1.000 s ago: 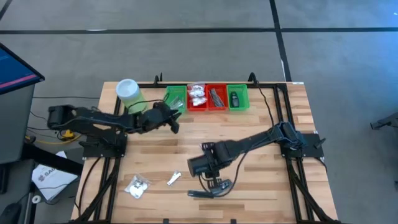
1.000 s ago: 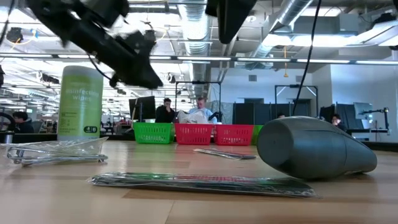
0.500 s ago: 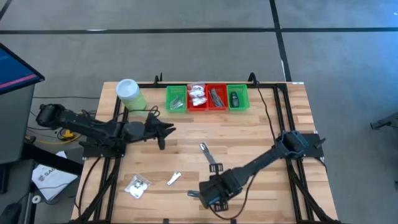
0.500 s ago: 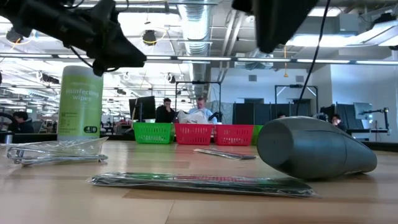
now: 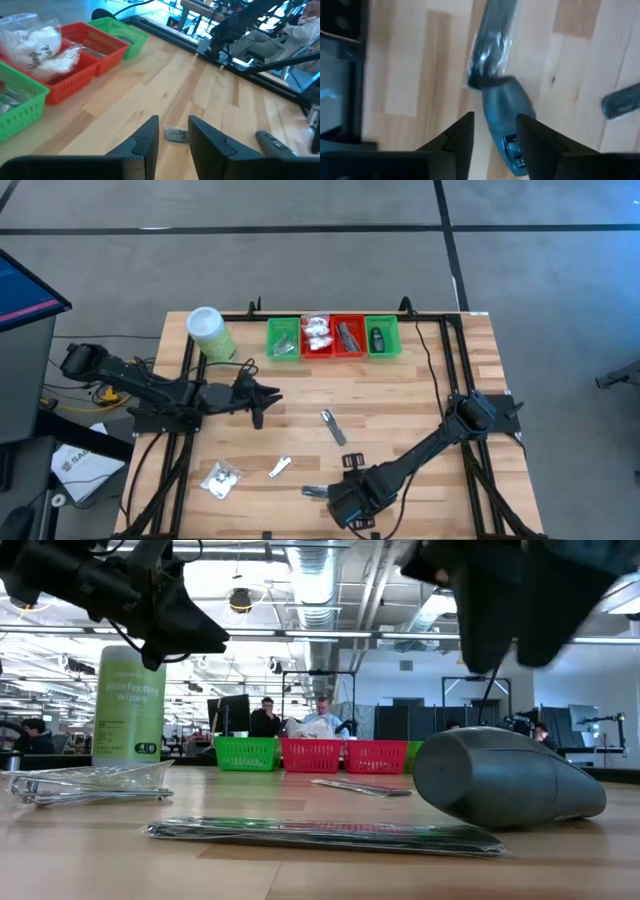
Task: Pick & Place Travel size toiletries
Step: Put the black deodorant into the right green bin
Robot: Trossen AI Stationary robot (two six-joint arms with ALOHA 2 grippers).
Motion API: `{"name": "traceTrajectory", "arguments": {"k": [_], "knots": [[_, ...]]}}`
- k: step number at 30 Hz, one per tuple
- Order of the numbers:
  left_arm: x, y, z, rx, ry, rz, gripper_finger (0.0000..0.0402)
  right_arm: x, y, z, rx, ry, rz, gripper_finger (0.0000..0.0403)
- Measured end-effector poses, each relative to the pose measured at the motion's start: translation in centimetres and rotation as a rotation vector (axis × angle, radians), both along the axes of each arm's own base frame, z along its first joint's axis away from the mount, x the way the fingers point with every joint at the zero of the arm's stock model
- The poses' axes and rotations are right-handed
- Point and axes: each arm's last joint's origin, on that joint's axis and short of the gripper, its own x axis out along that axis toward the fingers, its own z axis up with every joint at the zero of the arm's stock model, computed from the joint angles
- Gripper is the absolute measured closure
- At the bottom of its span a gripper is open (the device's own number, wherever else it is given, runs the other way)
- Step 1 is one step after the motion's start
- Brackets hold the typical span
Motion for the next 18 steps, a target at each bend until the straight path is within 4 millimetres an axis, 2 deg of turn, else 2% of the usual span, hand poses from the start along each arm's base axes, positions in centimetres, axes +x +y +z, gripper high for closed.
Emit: {"name": "traceTrajectory", "arguments": {"k": [10,18], "knots": [[0.0,-0.4,0.1,-0.002,-0.006,-0.019,0.0305,-0.4,-0.4,-2.1,-0.009,0.028,-0.006,0.0159],[0.0,-0.4,0.1,0.000,-0.006,-0.020,0.0305,-0.4,-0.9,-3.3,-0.020,0.029,0.007,0.0143]]}}
